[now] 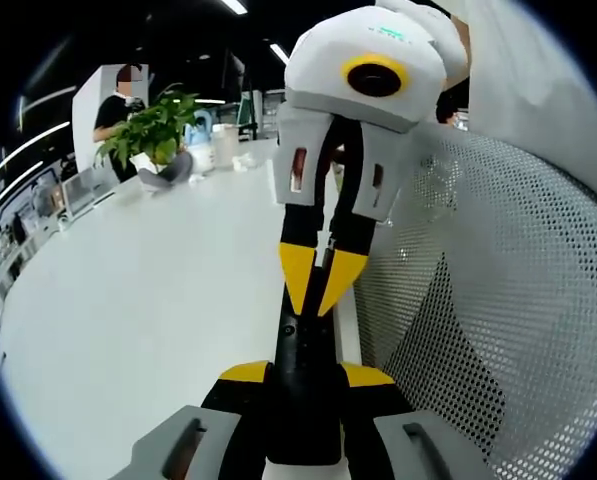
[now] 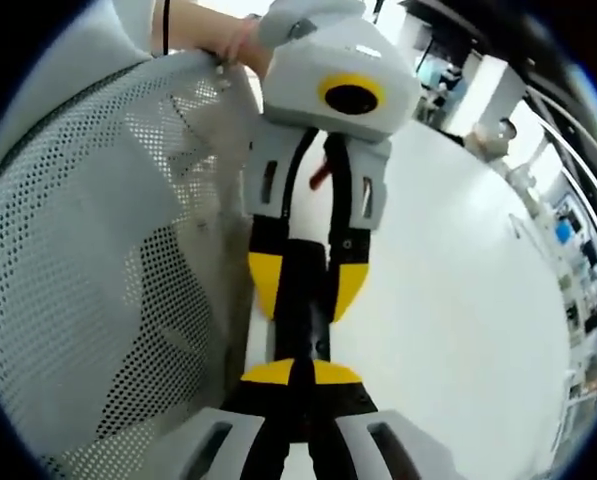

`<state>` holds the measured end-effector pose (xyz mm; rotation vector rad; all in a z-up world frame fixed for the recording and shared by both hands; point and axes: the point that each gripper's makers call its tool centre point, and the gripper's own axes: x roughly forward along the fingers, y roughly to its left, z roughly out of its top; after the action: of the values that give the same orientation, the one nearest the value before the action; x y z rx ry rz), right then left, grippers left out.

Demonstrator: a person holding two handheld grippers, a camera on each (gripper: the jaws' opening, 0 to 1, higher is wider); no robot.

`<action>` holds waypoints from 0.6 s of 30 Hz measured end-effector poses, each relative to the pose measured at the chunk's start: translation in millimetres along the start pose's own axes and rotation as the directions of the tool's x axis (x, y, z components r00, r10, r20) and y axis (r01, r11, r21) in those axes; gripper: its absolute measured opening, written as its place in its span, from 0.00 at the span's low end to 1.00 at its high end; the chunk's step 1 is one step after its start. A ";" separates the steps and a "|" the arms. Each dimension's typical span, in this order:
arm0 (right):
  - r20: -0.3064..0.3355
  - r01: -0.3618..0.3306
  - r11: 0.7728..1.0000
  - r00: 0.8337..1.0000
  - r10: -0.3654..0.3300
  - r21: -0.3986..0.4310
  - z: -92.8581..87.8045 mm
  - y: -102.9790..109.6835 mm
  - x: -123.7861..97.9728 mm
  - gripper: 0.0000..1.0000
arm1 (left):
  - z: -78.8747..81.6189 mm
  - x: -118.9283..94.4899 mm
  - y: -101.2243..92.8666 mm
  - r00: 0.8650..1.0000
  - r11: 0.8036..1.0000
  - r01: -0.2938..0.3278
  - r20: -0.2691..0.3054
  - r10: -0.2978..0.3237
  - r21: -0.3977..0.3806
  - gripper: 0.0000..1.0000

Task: Press the specified remote control buttons in sequence, fully releasing each button before pressing the next.

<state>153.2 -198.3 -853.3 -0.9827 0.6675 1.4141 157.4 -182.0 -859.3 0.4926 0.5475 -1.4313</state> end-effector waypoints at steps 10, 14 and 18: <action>-0.049 -0.034 0.999 0.998 0.035 0.016 0.0 -1.0 0.9 0.01 | 0.5 -0.1 -0.6 1.000 1.000 -0.001 -0.001 0.001 0.001 0.25; -0.078 -0.037 0.999 0.996 0.037 0.003 -0.3 0.2 1.4 0.01 | 0.4 -0.3 -0.6 1.000 1.000 -0.001 0.000 0.001 0.000 0.25; -0.069 -0.028 0.999 0.997 0.031 0.043 -1.2 -0.7 0.8 0.01 | 0.7 -0.4 -0.5 1.000 1.000 0.000 0.000 0.000 0.000 0.25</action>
<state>154.2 -198.9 -854.4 -0.9964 0.7631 1.3918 156.9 -182.2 -858.5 0.4933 0.5474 -1.4311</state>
